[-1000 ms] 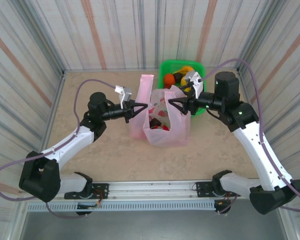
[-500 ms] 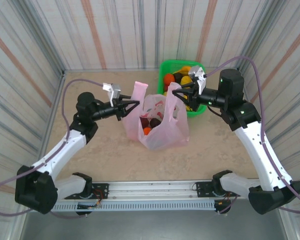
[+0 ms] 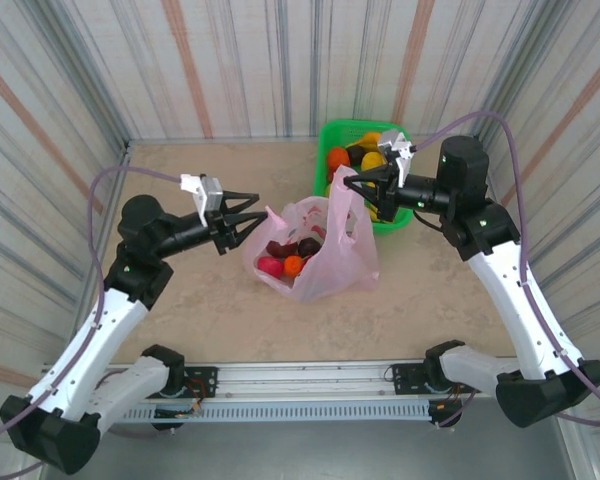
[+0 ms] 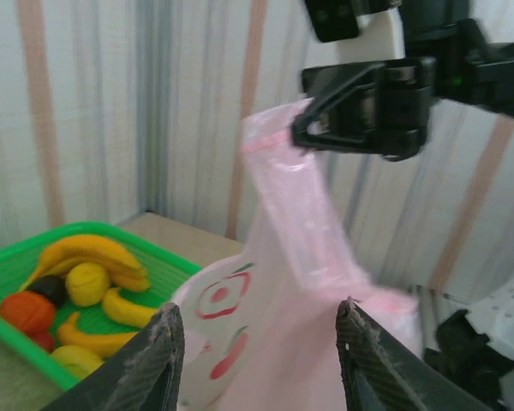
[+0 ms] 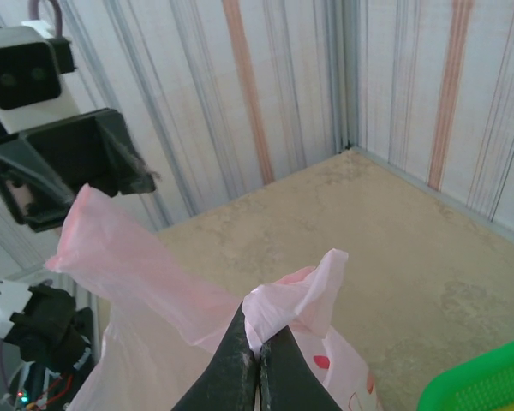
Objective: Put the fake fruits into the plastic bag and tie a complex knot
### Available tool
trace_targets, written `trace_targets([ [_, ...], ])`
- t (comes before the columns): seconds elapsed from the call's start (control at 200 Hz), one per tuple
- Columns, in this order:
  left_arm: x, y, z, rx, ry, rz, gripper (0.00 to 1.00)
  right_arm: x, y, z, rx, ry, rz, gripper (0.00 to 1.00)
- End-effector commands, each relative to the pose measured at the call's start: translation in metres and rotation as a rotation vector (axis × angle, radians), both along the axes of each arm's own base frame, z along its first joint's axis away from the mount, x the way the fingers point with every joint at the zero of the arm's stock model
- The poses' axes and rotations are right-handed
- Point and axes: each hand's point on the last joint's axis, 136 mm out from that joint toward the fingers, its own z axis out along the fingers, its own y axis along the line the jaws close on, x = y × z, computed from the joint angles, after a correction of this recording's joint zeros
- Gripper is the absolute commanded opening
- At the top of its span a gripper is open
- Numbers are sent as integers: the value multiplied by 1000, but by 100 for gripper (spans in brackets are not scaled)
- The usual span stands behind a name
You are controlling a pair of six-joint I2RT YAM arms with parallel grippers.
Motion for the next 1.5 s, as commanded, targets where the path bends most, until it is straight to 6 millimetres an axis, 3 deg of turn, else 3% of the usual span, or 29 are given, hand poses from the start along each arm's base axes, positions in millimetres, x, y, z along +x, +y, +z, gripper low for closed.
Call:
trace_targets([
  [0.0, -37, -17, 24, 52, -131, -74, 54, -1, 1, 5, 33, 0, 19, 0],
  [0.17, -83, -29, 47, 41, -262, -147, 55, 0, 0, 2, 33, 11, 19, 0],
  [0.26, -90, -39, 55, 19, -285, -171, 57, -3, 1, 1, 37, 14, 41, 0],
  [0.406, -62, -58, 48, 99, -280, -145, 58, -9, 2, 0, 49, 15, 75, 0],
  [0.591, -21, -55, 68, 31, -237, -248, 60, -21, 4, 2, 86, 14, 156, 0],
  [0.867, -2, -86, 55, 72, -208, -403, 65, -29, 6, 4, 111, 2, 213, 1],
  [1.202, 26, -101, 31, 102, -124, -379, 63, -28, 7, 9, 133, -11, 222, 1],
  [1.498, 29, -113, 20, 97, -82, -430, 49, -24, 9, 7, 137, 3, 215, 1],
])
